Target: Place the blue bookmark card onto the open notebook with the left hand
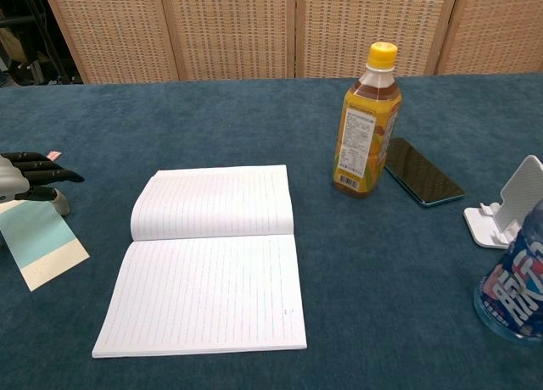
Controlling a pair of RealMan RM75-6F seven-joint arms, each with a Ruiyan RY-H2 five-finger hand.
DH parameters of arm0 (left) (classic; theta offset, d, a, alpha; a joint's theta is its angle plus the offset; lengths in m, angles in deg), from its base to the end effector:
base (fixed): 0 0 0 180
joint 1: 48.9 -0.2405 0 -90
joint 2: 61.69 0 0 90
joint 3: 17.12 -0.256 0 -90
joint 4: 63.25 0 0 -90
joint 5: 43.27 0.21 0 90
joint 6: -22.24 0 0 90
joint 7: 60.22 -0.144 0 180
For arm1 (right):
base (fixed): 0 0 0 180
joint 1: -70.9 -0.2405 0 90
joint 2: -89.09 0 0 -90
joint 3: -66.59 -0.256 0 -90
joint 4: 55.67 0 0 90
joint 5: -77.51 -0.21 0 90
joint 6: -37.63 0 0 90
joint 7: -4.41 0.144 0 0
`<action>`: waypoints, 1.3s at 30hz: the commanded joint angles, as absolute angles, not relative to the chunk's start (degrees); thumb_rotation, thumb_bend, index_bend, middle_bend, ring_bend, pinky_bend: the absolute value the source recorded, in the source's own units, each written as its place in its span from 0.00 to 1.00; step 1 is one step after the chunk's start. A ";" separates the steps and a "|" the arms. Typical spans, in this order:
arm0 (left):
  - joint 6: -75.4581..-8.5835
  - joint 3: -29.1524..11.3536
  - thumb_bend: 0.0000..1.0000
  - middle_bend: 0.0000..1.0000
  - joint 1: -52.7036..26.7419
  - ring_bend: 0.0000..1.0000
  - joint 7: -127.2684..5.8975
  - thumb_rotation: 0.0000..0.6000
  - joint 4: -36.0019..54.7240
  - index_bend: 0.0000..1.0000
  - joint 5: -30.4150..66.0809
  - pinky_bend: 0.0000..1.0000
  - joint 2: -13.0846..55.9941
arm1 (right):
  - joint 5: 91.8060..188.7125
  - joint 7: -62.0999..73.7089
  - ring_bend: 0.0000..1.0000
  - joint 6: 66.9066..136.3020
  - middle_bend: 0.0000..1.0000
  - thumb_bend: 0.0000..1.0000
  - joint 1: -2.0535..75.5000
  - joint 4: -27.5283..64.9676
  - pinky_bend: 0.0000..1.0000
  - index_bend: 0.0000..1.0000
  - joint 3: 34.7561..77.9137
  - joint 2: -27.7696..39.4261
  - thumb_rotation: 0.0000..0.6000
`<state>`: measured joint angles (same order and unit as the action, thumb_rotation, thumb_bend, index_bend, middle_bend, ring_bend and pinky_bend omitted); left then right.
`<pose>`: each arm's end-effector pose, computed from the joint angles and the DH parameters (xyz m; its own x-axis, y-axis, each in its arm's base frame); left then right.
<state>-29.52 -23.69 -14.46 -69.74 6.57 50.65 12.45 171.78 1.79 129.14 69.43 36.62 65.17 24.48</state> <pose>-0.3005 0.3027 0.0534 0.8756 0.2105 0.4348 0.4685 -0.5892 -0.6583 -0.2969 -0.1563 0.1597 0.4299 0.0655 0.9005 -0.8955 -0.0960 0.4345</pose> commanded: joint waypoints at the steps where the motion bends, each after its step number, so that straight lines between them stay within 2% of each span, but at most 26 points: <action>1: -29.50 -23.70 0.27 0.00 -14.47 0.00 -69.85 1.00 6.60 0.29 50.47 0.00 12.50 | 171.83 1.78 0.00 129.17 0.00 0.00 69.44 36.61 0.00 0.00 65.19 24.48 1.00; 39: -30.14 -23.68 0.30 0.00 -14.41 0.00 -72.12 1.00 7.25 0.31 49.13 0.00 12.90 | 171.87 2.34 0.00 129.38 0.00 0.00 69.60 36.65 0.00 0.00 65.16 24.71 1.00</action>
<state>-30.11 -23.70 -14.40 -72.10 7.21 49.16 12.92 171.87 2.34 129.38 69.60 36.65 65.16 24.71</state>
